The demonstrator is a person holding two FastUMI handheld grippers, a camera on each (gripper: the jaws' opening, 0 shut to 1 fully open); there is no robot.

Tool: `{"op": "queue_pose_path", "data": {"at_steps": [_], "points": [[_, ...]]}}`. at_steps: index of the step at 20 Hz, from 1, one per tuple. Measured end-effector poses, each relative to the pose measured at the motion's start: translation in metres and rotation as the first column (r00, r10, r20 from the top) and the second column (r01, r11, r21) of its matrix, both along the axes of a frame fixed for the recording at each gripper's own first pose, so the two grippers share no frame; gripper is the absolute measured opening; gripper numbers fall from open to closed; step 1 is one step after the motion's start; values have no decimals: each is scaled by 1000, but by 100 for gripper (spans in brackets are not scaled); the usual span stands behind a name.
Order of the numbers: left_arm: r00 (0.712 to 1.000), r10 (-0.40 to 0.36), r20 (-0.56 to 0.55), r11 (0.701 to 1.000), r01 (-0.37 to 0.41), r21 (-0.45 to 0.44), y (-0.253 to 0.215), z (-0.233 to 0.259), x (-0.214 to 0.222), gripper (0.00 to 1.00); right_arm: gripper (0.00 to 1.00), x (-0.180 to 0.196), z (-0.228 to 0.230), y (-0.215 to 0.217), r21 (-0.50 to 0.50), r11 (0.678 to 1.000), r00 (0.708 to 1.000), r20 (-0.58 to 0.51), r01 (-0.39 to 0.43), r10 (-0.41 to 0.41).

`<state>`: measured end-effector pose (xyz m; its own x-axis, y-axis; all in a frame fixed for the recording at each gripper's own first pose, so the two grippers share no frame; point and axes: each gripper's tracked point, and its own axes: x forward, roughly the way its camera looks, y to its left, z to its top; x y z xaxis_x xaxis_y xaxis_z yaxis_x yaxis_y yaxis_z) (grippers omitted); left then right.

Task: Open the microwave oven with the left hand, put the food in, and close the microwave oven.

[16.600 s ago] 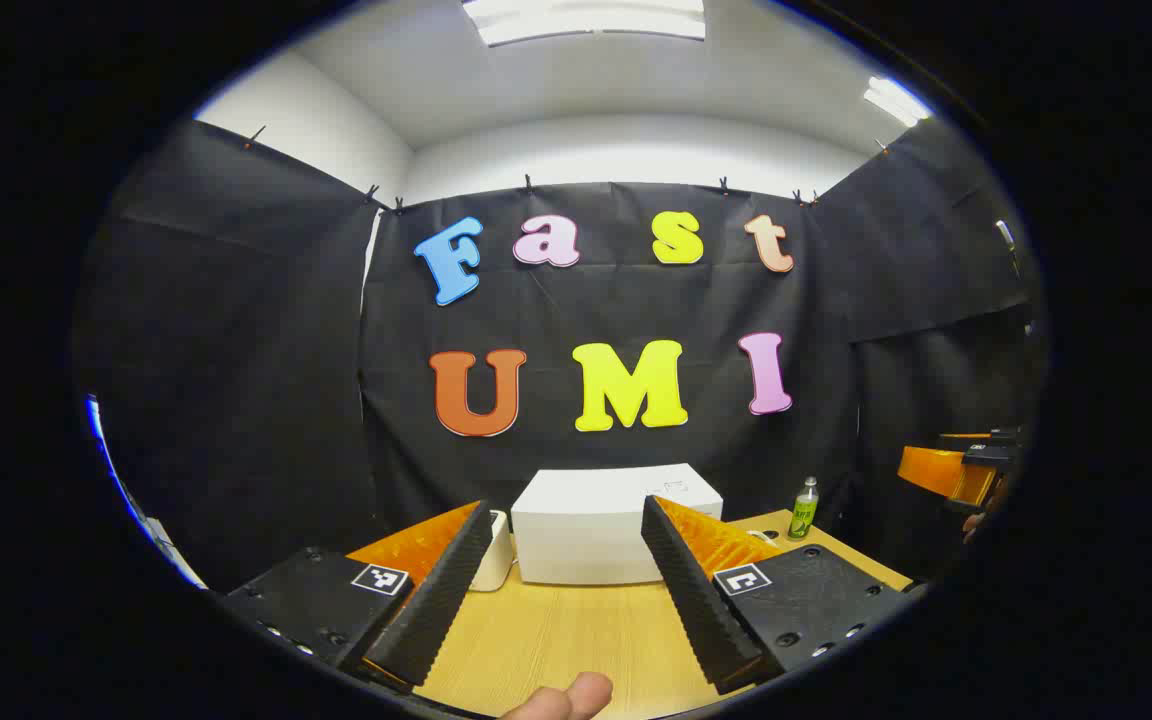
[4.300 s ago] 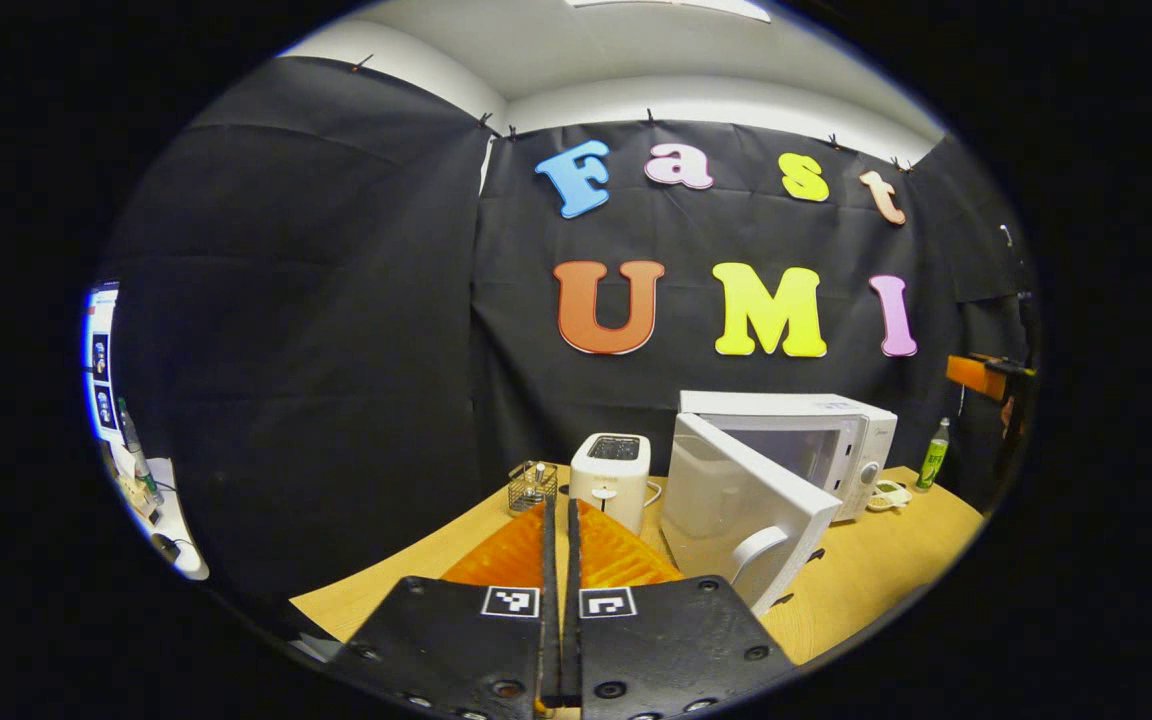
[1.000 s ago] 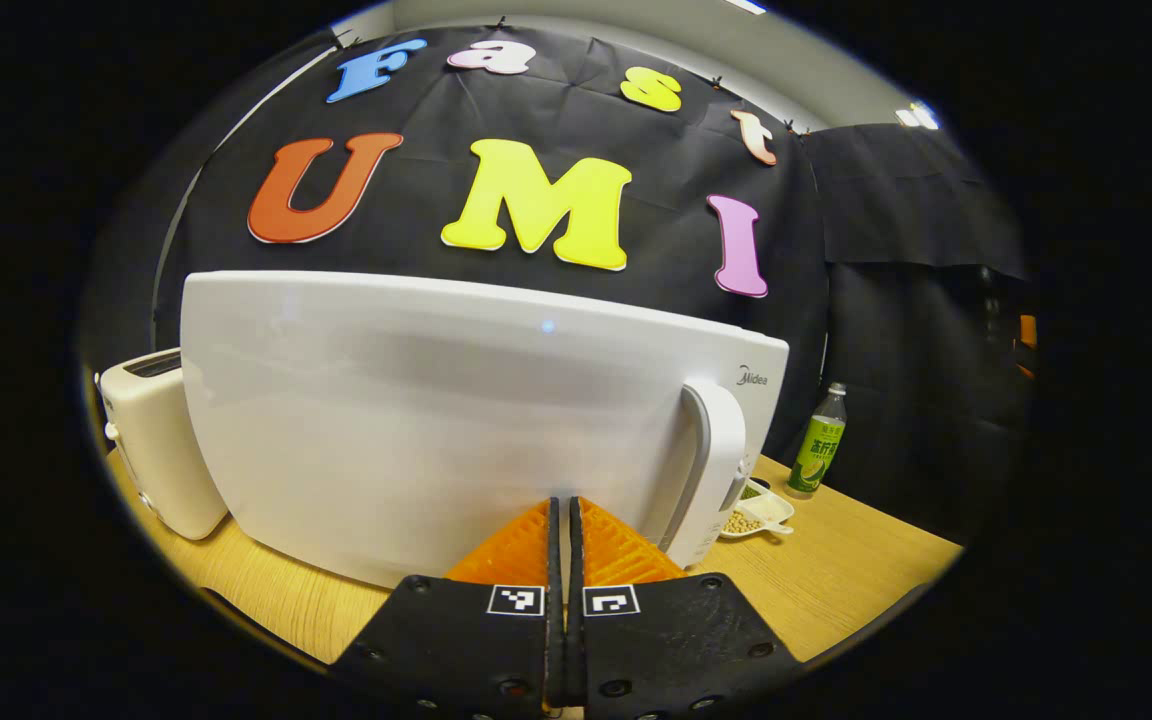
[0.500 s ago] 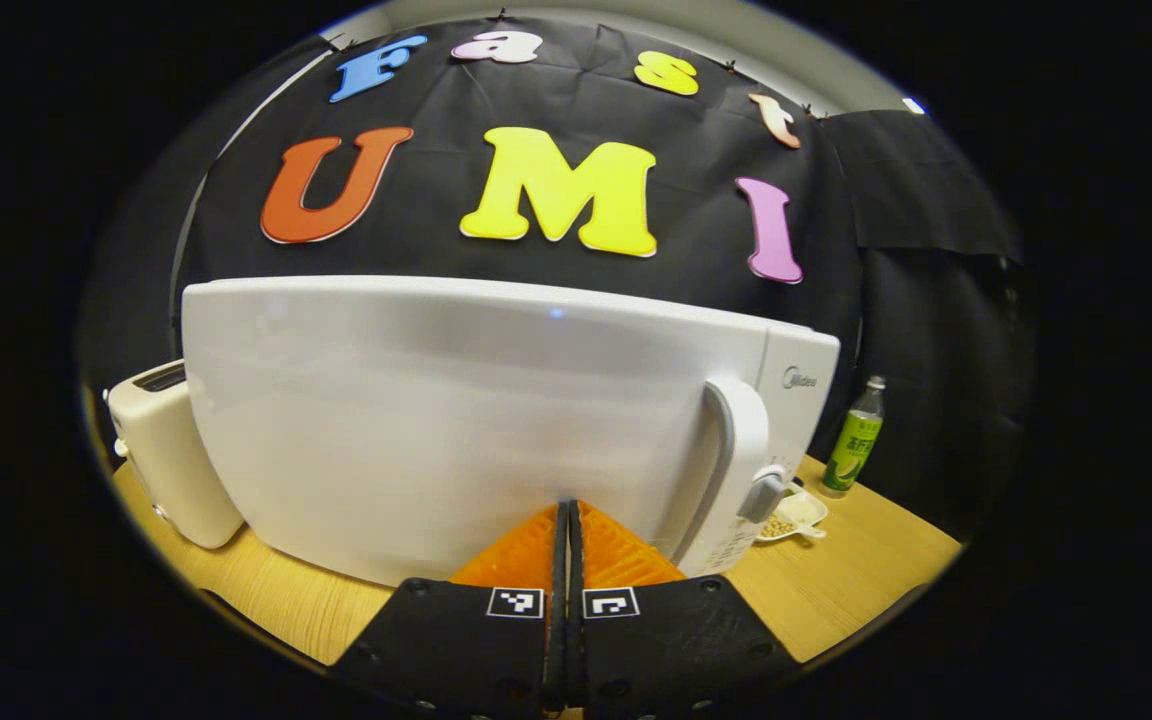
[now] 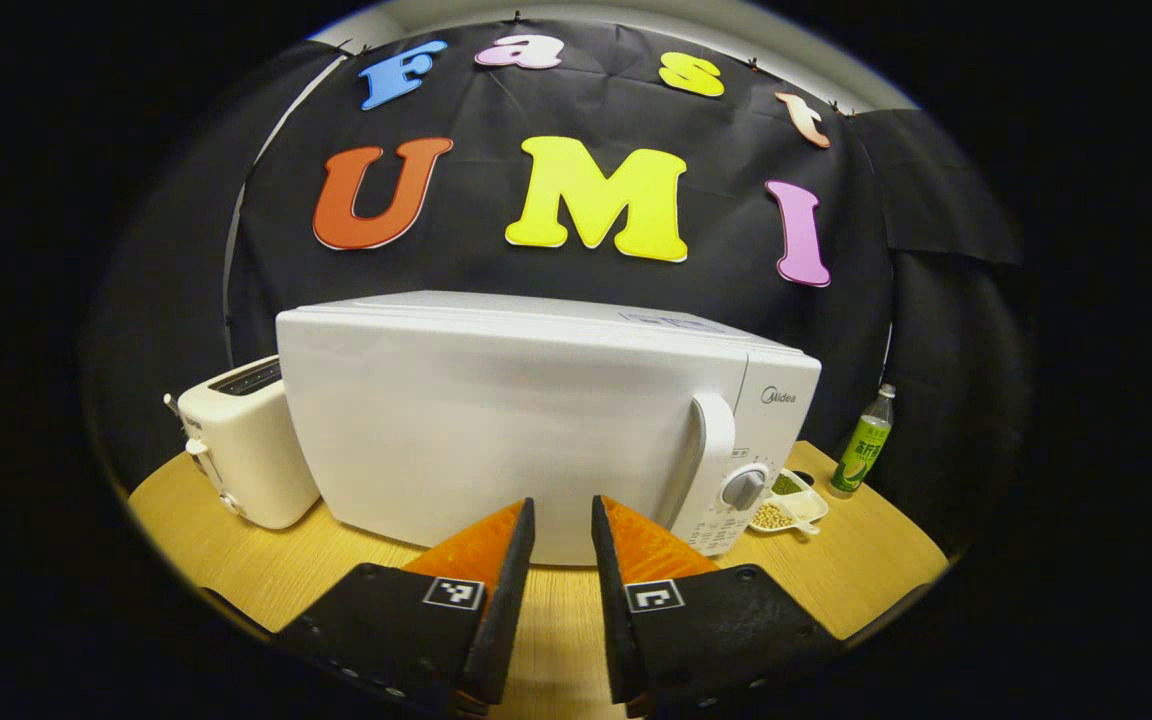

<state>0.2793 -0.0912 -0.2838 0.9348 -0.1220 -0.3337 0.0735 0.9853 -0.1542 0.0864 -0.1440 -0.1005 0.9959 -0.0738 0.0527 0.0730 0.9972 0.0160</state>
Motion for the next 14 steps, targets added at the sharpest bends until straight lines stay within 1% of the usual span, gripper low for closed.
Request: {"op": "queue_pose_path", "data": {"at_steps": [1,2,3,4,6,10,11,14], "points": [[1000,15,-11,1000,-15,1,6,8,-11,46,91,-2,3,-3,-9,1000,1000,10,14,-13],[1000,23,-15,1000,-23,1,8,14,-21,77,91,-4,6,-3,-16,1000,1000,20,16,-15],[999,29,-13,1000,-29,6,12,25,-36,76,91,-9,9,0,-19,1000,1000,26,16,-15],[1000,27,-6,1000,-27,15,12,31,-47,93,91,-13,11,2,-23,1000,999,29,16,-15],[1000,22,17,999,-23,37,11,50,-74,96,92,-21,16,6,-23,1000,999,38,19,-19],[997,-14,82,998,9,58,3,101,-135,95,91,-43,25,21,-8,1000,998,58,10,-10],[994,-25,103,998,18,65,1,117,-150,96,91,-55,39,22,-15,1000,998,62,5,-4],[986,-31,165,997,20,70,-1,162,-194,95,91,-76,53,21,-19,1000,996,84,25,-23]]}}
